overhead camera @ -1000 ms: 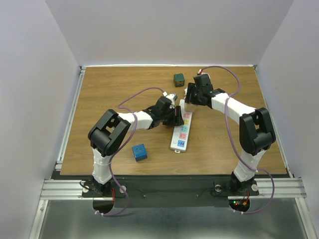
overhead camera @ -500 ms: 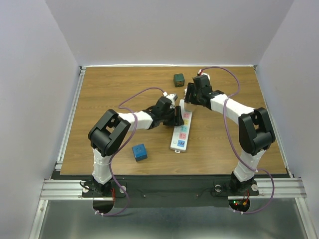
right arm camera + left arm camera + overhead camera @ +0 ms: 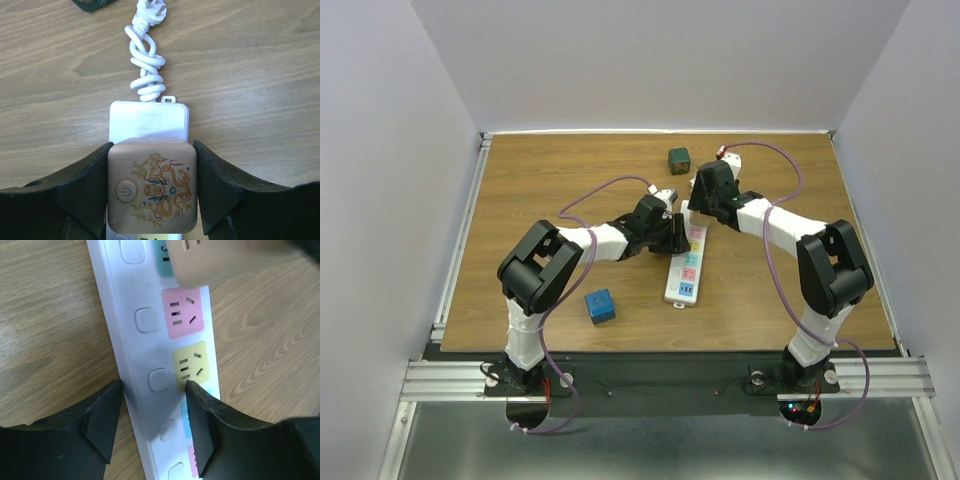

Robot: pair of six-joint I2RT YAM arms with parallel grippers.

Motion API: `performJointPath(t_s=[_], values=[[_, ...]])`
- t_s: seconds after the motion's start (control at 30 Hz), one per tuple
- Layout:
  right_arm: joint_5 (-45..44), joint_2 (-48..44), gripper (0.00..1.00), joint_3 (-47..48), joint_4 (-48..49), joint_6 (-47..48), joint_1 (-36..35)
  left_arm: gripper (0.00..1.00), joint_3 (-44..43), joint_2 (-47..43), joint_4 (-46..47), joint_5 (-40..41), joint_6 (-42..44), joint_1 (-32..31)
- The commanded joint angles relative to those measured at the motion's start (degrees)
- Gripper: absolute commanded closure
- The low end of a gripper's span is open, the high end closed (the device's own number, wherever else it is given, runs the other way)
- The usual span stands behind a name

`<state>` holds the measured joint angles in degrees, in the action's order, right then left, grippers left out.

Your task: Insert the plug

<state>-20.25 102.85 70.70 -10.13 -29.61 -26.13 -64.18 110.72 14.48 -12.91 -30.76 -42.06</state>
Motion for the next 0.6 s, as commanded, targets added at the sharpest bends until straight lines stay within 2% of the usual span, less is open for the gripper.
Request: performJointPath(t_s=[0.0, 0.57], values=[[-6.5, -2.6, 1.0, -3.5, -2.0, -1.2, -1.1, 0.37, 1.0, -0.5, -1.0, -0.1, 0.4, -1.4], [-6.7, 0.9, 1.0, -3.8, 0.9, -0.5, -3.6, 0.41, 0.9, 0.3, -0.9, -0.7, 0.4, -2.1]])
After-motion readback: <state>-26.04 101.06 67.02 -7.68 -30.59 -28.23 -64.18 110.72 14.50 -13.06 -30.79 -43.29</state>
